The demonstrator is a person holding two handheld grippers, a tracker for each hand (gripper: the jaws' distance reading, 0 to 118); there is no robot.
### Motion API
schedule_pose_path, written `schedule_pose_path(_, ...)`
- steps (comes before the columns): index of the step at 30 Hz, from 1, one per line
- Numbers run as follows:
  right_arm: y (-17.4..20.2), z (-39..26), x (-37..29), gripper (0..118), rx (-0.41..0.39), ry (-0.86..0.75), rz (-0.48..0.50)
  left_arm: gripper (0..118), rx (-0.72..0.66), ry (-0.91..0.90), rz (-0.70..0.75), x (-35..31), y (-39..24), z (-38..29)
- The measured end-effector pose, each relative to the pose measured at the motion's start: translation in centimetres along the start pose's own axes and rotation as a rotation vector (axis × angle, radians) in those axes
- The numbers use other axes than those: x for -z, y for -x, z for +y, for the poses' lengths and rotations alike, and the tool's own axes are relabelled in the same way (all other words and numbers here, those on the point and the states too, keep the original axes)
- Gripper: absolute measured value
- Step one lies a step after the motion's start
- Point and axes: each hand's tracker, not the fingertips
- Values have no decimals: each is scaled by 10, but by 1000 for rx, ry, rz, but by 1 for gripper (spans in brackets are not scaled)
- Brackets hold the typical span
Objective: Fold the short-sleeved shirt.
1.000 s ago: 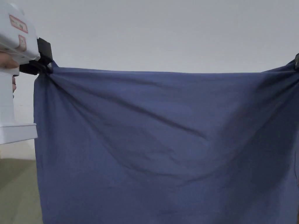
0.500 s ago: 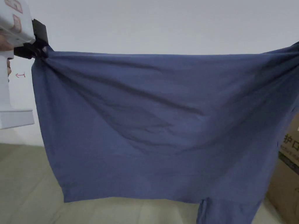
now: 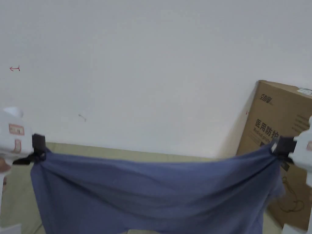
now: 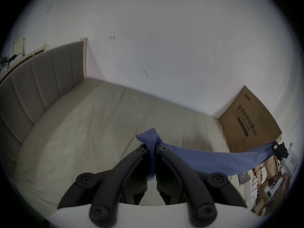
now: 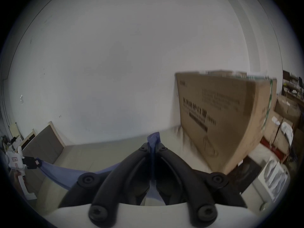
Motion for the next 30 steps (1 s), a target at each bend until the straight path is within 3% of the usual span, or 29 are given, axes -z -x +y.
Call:
schedule_pose_path(4, -16, -68, -23, 4, -41, 136, -24, 8, -20, 113, -4, -5, 19, -62)
schedule_pose_path(10, -56, -168, -60, 4, 30, 305, -56, 8, -77, 228, -16, -35, 55, -154)
schedule_pose_path(14, -67, -228, -106, 4, 14, 356, -58, 8, -120, 287, -34, -66, 80, -213)
schedule_pose_path(22, -77, -288, -198, 4, 55, 387, -26, 8, -184, 292, -107, -136, 109, -285)
schedule_pose_path(30, -96, -331, -258, 4, -6, 449, -75, 8, -157, 318, -51, -191, 135, -334)
